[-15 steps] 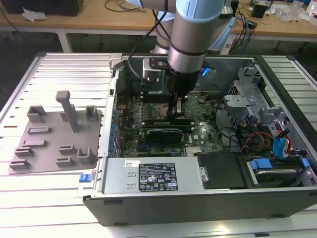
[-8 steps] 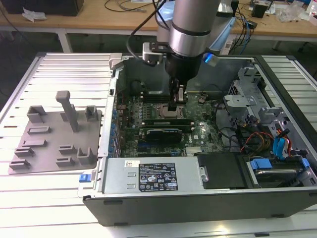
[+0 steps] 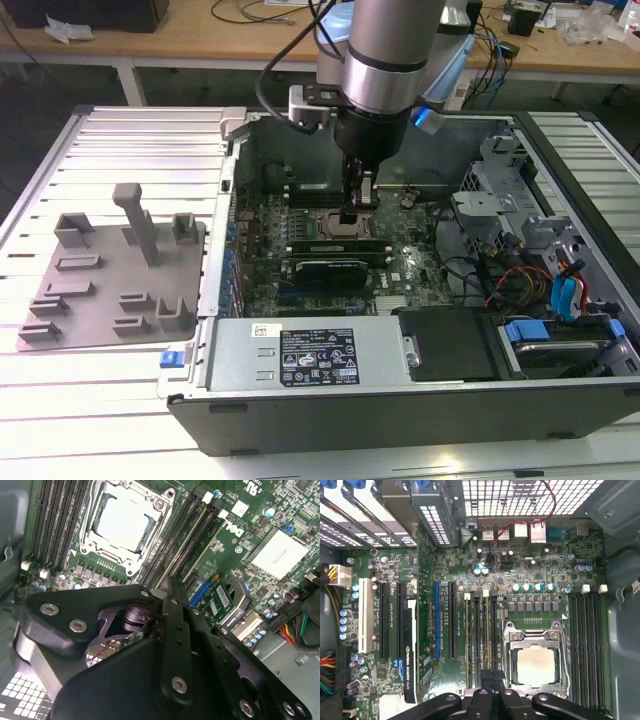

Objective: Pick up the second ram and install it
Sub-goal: 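Press down the second ram until it locks into place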

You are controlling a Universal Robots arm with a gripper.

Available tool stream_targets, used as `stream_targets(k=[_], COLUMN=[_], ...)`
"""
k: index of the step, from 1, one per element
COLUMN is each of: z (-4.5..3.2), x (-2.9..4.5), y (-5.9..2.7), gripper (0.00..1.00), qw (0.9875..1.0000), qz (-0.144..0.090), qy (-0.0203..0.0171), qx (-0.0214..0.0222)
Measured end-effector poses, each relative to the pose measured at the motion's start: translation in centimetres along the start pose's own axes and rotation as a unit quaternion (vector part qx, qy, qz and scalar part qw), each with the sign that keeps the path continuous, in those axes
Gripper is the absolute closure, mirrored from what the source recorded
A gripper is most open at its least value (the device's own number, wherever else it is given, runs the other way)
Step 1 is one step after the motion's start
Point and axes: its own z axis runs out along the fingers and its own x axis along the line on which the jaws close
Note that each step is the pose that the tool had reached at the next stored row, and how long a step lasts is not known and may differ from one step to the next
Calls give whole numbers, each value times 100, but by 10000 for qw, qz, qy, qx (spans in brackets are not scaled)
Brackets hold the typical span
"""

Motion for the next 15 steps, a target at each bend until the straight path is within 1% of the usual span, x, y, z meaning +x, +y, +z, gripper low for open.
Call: stream_targets(k=[2, 3, 4, 7, 10, 15], z=[5, 27, 49, 102, 168, 267], x=[-2, -6, -7, -10, -12, -12], y=[-62, -217, -304, -425, -475, -501], gripper=[92, 92, 92, 92, 92, 92], qw=[10000, 10000, 10000, 10000, 10000, 10000], qz=[1, 0, 1, 1, 1, 1], qy=[5, 16, 20, 20, 19, 20], qx=[-1, -12, -18, -21, -21, -22])
